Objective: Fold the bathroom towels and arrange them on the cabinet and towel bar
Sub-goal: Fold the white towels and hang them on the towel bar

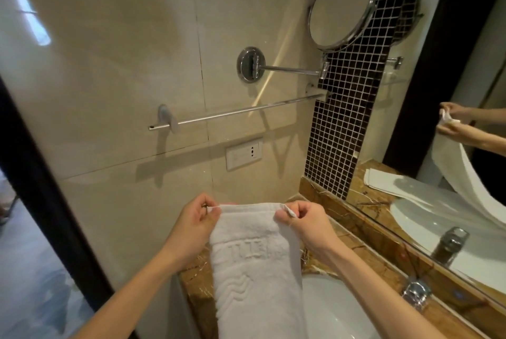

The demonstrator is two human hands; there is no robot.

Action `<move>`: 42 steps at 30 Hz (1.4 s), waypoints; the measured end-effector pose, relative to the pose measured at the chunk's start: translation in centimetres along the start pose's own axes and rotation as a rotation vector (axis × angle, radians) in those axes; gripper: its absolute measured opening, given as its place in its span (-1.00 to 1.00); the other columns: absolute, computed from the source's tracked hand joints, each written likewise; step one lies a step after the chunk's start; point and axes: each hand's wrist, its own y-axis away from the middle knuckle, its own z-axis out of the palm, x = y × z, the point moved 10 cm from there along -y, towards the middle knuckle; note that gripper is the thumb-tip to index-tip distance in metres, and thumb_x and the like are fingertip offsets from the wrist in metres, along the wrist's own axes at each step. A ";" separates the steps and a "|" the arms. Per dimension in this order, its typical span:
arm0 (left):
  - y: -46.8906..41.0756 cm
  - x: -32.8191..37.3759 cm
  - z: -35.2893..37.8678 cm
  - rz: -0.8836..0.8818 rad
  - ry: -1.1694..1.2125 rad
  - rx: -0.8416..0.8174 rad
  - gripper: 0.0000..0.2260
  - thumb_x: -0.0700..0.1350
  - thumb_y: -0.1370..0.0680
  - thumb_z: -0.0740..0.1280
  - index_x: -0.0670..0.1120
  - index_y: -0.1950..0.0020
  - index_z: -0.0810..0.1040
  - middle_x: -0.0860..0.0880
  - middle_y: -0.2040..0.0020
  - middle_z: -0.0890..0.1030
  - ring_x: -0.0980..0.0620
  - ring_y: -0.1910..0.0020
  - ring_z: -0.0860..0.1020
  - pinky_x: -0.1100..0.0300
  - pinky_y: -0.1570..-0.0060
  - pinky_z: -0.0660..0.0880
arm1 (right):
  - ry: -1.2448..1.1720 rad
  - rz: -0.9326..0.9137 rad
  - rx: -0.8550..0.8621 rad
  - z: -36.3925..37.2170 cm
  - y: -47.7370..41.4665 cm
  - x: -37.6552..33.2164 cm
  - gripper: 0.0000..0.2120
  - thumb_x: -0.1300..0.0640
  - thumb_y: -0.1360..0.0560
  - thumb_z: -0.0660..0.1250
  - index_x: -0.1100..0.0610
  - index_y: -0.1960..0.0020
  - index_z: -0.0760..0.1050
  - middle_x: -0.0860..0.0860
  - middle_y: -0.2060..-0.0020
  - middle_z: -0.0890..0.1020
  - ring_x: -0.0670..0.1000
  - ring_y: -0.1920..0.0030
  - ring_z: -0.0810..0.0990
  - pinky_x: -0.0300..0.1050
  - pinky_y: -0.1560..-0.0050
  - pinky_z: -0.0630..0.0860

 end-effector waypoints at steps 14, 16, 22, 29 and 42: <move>0.7 -3.9 1.5 -0.165 0.444 -0.112 -0.91 -0.23 -0.53 0.26 -0.19 0.11 0.35 -0.16 -0.16 0.63 -0.24 -0.05 0.62 0.10 0.25 0.63 | -0.274 0.206 -0.093 3.7 1.9 7.1 -0.75 0.07 -0.39 0.47 0.23 0.12 0.52 0.18 0.16 0.63 0.09 0.11 0.60 -0.06 -0.02 0.56; 0.9 -3.3 1.7 -0.141 0.434 -0.150 -0.88 -0.20 -0.49 0.29 -0.19 0.07 0.37 -0.18 -0.17 0.62 -0.25 -0.07 0.62 0.07 0.20 0.63 | -0.270 0.168 -0.038 3.3 1.9 6.6 -0.79 0.12 -0.42 0.46 0.23 0.12 0.49 0.27 0.09 0.62 0.16 0.05 0.59 0.09 -0.16 0.54; 2.0 0.4 3.4 -0.023 0.368 -0.274 -0.89 -0.16 -0.52 0.29 -0.13 0.01 0.41 -0.18 -0.16 0.63 -0.05 0.18 0.67 0.25 0.37 0.55 | -0.190 0.112 0.015 2.8 2.2 6.1 -0.83 0.31 -0.42 0.45 0.22 0.12 0.45 0.11 0.16 0.66 0.06 0.09 0.60 -0.02 -0.04 0.54; 2.5 2.6 5.7 -0.006 0.391 -0.368 -0.79 0.01 -0.46 0.43 -0.03 0.01 0.49 -0.21 -0.18 0.61 -0.18 0.02 0.63 0.09 0.16 0.61 | -0.548 0.206 -0.191 4.1 3.3 5.0 -0.44 0.23 -0.39 0.45 0.40 -0.29 0.35 0.17 0.08 0.66 0.08 0.10 0.65 -0.10 0.12 0.56; 1.8 0.9 3.5 -0.067 0.381 -0.125 -0.79 -0.27 -0.49 0.26 -0.24 -0.12 0.39 -0.10 -0.12 0.66 -0.16 0.02 0.66 0.11 0.26 0.63 | -0.196 0.049 0.026 -0.4 3.7 1.1 -0.71 -0.10 -0.48 0.33 0.07 -0.02 0.65 0.14 0.05 0.70 0.18 0.02 0.68 0.07 0.06 0.64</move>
